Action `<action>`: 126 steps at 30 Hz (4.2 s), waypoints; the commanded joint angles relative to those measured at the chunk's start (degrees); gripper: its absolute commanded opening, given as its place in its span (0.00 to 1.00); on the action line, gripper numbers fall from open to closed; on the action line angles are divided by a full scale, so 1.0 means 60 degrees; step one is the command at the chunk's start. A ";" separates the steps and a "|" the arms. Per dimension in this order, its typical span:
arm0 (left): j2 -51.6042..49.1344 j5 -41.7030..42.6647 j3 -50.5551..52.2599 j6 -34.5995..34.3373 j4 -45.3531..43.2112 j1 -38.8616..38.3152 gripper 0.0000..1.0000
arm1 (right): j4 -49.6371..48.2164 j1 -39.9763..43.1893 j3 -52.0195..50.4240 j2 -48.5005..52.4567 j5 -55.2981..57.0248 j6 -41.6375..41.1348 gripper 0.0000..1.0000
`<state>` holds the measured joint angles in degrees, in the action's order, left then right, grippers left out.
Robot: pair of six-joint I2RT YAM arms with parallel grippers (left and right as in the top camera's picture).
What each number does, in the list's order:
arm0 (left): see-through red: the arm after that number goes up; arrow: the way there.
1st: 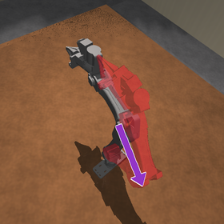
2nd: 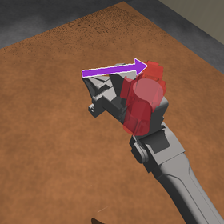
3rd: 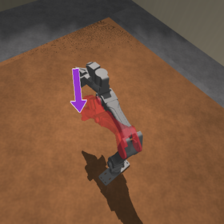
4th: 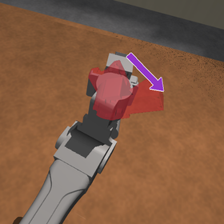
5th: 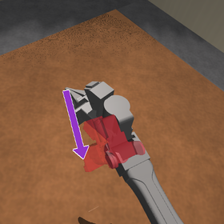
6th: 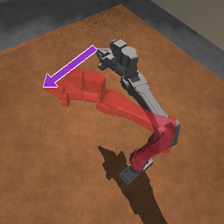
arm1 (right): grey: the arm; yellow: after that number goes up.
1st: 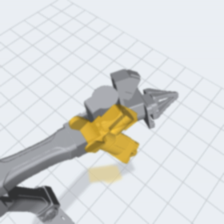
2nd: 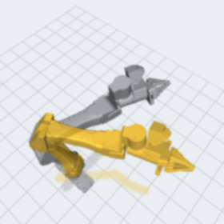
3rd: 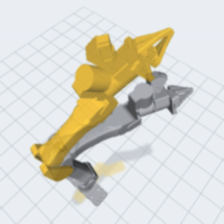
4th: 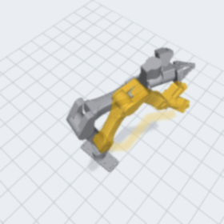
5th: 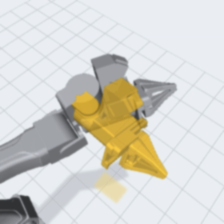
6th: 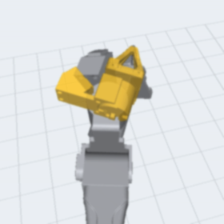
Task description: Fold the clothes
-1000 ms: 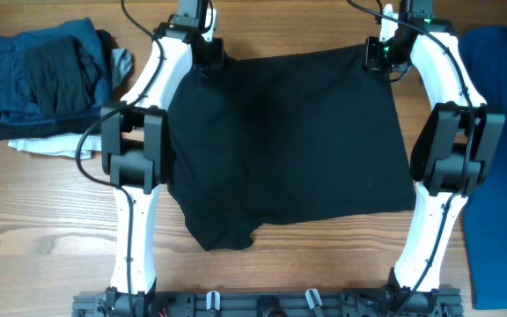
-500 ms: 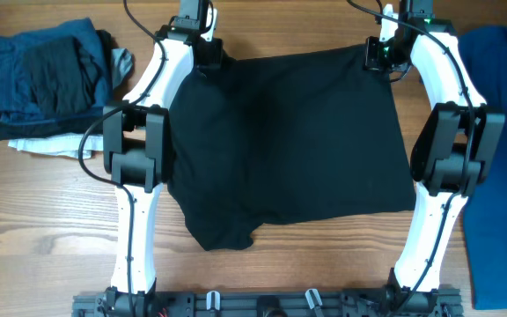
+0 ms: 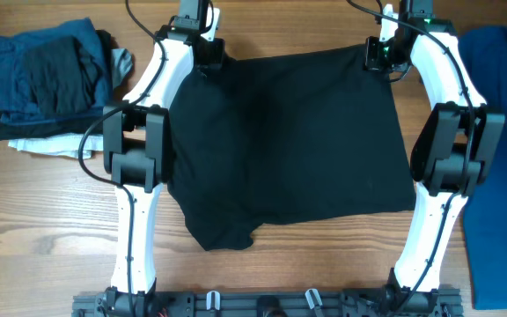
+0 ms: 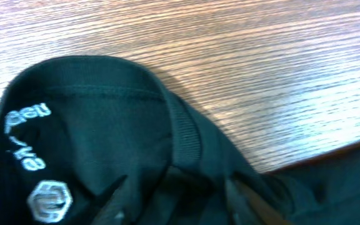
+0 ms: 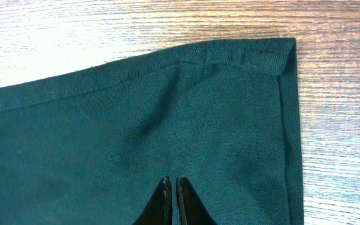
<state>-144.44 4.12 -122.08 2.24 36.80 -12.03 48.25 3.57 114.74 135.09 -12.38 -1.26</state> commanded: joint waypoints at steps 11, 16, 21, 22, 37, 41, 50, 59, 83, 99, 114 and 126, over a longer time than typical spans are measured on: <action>-0.0270 0.1129 -0.0007 0.0055 -0.0433 -0.0036 0.49 | 0.0011 0.0007 -0.0004 -0.0189 0.0135 -0.0069 0.04; -0.0266 0.1129 -0.0011 0.0055 -0.0568 -0.0011 0.36 | 0.0011 0.0007 -0.0004 -0.0189 0.0412 -0.0073 0.04; -0.0270 0.0936 -0.0011 0.0058 -0.0685 0.0007 0.40 | 0.0036 0.0007 -0.0004 -0.0189 0.0495 -0.0076 0.05; -0.0273 0.0936 -0.0011 0.0058 -0.0754 0.0011 0.40 | 0.0040 0.0007 -0.0004 -0.0189 0.0495 -0.0076 0.04; -0.0554 0.0550 -0.0011 0.0055 -0.0991 0.0157 0.53 | 0.0058 0.0007 -0.0004 -0.0189 0.0495 -0.0073 0.04; -0.0554 0.0619 -0.0011 0.0055 -0.0918 0.0175 0.47 | 0.0062 0.0007 -0.0004 -0.0189 0.0495 -0.0076 0.04; -0.0452 0.1133 -0.0164 0.0051 -0.0889 0.0142 0.18 | 0.0047 0.0007 -0.0004 -0.0189 0.0495 -0.0076 0.04; -0.0066 0.1137 -0.0175 0.0047 -0.0998 0.0142 0.04 | 0.0047 0.0007 -0.0004 -0.0189 0.0495 -0.0080 0.04; 0.0226 0.1603 -0.0171 -0.1249 -0.2685 -0.0058 0.21 | 0.0076 0.0007 -0.0004 -0.0189 0.0495 -0.0084 0.05; 0.1239 0.0729 -0.0484 -0.3453 0.0481 0.1213 0.52 | 0.0106 0.0007 -0.0004 -0.0189 0.0495 -0.0120 0.04; 0.0747 0.0546 -0.0459 -0.4710 0.1738 0.1253 0.15 | 0.0106 0.0007 -0.0004 -0.0189 0.0495 -0.0361 0.04; 0.0280 -0.0164 -0.0459 -0.4743 0.2222 0.1129 0.08 | 0.0102 0.0007 -0.0004 -0.0189 0.0495 -0.0357 0.04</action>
<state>-139.57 4.56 -124.09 -25.65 50.37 -4.56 48.86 3.57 114.74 135.09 -10.20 -2.79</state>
